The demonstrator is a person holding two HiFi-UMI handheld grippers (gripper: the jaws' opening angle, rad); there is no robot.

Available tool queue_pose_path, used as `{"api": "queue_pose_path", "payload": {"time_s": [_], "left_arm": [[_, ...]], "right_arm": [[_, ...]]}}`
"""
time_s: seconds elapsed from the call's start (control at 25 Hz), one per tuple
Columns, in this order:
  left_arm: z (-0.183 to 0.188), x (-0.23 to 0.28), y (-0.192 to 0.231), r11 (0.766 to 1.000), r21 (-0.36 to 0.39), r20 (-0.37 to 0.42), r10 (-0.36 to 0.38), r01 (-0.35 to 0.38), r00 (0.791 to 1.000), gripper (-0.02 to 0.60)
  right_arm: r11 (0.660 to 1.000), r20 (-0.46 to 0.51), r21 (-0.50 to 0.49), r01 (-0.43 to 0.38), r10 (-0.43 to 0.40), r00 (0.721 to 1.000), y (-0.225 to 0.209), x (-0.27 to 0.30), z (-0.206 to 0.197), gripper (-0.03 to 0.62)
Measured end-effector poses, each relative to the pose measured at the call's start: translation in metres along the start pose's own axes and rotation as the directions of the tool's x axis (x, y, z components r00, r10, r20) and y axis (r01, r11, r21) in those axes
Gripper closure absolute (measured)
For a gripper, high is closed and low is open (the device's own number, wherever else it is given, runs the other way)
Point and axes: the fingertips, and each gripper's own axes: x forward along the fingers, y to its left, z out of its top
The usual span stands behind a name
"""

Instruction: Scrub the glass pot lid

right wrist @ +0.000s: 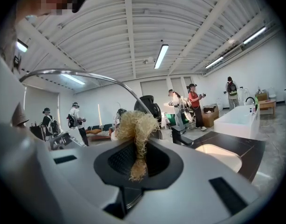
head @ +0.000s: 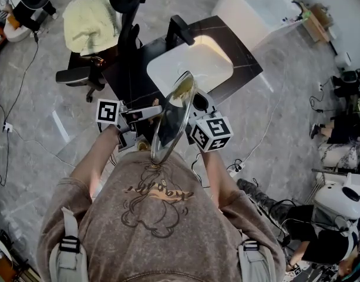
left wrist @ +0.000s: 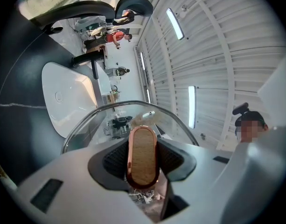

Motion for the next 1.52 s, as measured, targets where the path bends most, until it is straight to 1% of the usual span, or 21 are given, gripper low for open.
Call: {"api": "queue_pose_path", "payload": {"time_s": [0.16, 0.36, 0.72, 1.0, 1.2, 1.36, 1.52], "left_arm": [[0.000, 0.001, -0.002, 0.999, -0.025, 0.008, -0.029, 0.029, 1.000, 0.403], [0.002, 0.002, -0.006, 0.998, -0.025, 0.019, -0.055, 0.055, 0.998, 0.402], [0.017, 0.003, -0.009, 0.997, -0.024, 0.069, -0.077, 0.079, 0.995, 0.402], [0.027, 0.003, -0.005, 0.996, -0.024, 0.113, -0.083, 0.087, 0.990, 0.402], [0.036, 0.005, -0.002, 0.994, -0.048, 0.150, -0.093, 0.101, 0.984, 0.400], [0.042, 0.006, 0.000, 0.992, -0.051, 0.173, -0.103, 0.113, 0.979, 0.400], [0.051, 0.009, -0.003, 0.987, -0.067, 0.202, -0.127, 0.143, 0.971, 0.400]], "right_arm": [[1.000, -0.009, 0.004, 0.006, -0.006, 1.000, -0.005, 0.008, -0.007, 0.553], [1.000, -0.051, 0.011, 0.025, -0.025, 0.998, -0.015, 0.022, -0.023, 0.553], [1.000, -0.157, -0.003, 0.022, -0.022, 0.987, -0.027, 0.051, -0.063, 0.553], [1.000, -0.231, 0.011, 0.006, -0.003, 0.973, -0.028, 0.062, -0.095, 0.553], [1.000, -0.283, 0.018, -0.003, 0.008, 0.959, -0.029, 0.065, -0.118, 0.553], [0.999, -0.317, 0.046, -0.025, 0.039, 0.948, -0.023, 0.064, -0.134, 0.553], [0.996, -0.339, 0.067, -0.064, 0.083, 0.937, -0.013, 0.064, -0.144, 0.553]]}}
